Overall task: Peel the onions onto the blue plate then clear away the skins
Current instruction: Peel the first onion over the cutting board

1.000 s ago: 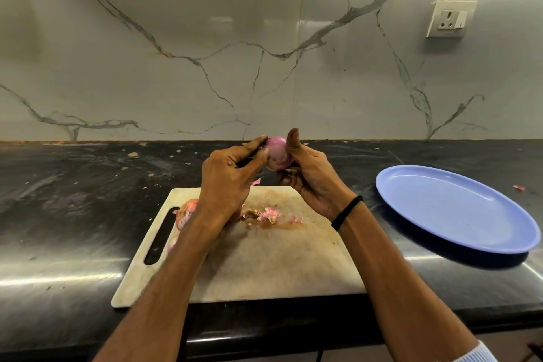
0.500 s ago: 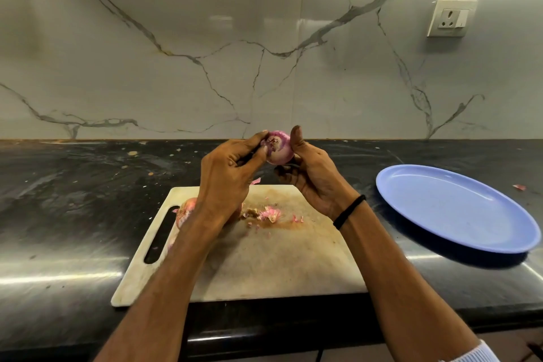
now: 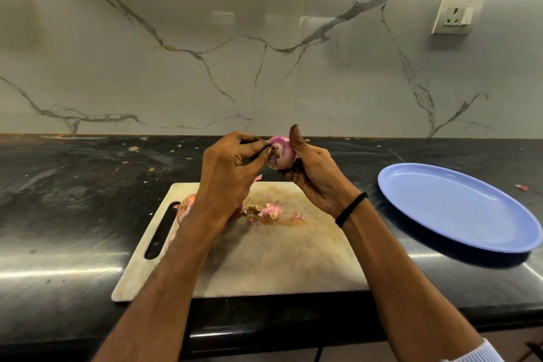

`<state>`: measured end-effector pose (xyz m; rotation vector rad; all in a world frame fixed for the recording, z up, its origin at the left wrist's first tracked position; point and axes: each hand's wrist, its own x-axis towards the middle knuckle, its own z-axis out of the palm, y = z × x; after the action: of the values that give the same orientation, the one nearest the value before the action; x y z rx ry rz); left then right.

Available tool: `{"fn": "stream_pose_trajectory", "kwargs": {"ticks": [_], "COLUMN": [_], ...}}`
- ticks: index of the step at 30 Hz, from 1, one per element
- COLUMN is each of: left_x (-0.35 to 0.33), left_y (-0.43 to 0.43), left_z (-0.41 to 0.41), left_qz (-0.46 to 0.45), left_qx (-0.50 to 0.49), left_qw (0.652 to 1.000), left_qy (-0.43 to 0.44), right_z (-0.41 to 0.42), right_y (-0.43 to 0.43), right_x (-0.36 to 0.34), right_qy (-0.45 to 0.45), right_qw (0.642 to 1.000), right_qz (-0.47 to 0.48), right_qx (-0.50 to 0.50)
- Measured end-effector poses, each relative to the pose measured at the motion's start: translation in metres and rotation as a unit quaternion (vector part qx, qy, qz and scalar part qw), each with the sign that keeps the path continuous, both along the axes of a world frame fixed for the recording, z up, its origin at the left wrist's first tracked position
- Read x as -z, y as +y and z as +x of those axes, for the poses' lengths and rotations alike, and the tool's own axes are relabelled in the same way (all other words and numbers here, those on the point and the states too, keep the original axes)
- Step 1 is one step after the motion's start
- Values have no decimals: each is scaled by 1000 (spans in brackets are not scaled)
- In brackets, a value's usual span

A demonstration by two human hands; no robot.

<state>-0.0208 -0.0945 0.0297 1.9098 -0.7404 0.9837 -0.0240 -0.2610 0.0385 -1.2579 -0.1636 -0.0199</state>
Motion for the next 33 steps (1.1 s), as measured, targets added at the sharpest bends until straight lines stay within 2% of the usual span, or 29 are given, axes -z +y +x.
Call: {"fn": "stream_pose_trajectory", "kwargs": {"ticks": [4, 8, 16, 19, 22, 25, 33], "left_x": [3, 4, 4, 3, 2, 0, 1], "left_y": [0, -1, -4, -4, -4, -5, -4], "left_z": [2, 5, 1, -1, -2, -1, 2], "left_qz": [41, 39, 48, -3, -85, -124, -105], "left_qx": [-31, -34, -57, -43, 2, 48, 58], "left_qw": [999, 999, 997, 999, 994, 985, 982], "left_qy": [-10, 5, 5, 20, 62, 109, 146], "right_z": [0, 1, 1, 0, 0, 1, 4], "right_y": [-1, -2, 0, 1, 1, -2, -5], "right_x": [2, 3, 5, 4, 0, -1, 1], "right_qy": [7, 11, 15, 20, 28, 27, 15], "right_qw": [1000, 998, 998, 999, 1000, 999, 1000], "right_qz": [-28, -58, -57, -36, 5, 23, 0], "right_qx": [10, 26, 13, 2, -2, 2, 10]}}
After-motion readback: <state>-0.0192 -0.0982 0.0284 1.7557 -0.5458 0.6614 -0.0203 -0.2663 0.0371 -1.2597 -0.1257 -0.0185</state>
